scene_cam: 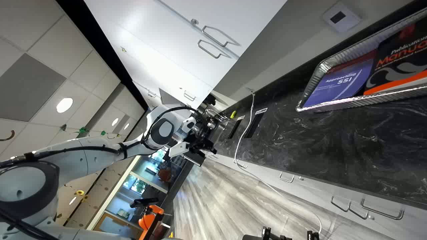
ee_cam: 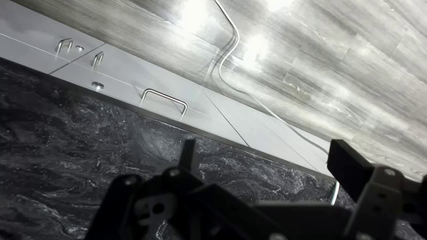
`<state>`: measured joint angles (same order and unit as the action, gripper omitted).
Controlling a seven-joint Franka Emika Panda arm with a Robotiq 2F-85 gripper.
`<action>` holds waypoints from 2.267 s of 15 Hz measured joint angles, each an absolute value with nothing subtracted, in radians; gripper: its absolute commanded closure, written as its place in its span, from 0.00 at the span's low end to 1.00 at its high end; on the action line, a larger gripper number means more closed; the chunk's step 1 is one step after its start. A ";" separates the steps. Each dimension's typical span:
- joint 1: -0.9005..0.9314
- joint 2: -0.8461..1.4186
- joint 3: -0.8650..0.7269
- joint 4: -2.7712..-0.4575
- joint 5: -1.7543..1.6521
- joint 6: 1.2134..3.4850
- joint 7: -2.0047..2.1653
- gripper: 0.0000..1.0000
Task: Open the left cabinet door
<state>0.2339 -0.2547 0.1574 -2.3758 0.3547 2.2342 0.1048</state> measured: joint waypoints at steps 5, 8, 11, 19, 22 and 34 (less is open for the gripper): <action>0.234 -0.255 0.157 -2.376 0.355 2.234 0.105 0.00; 0.233 -0.254 0.157 -2.376 0.355 2.234 0.105 0.00; 0.215 -0.255 0.168 -2.392 0.268 2.349 0.151 0.00; 0.077 -0.324 0.212 -2.427 -0.120 2.633 0.414 0.00; -0.009 -0.388 0.263 -2.429 -0.247 2.682 0.539 0.00; -0.368 -0.608 0.499 -2.425 -0.563 2.718 0.952 0.00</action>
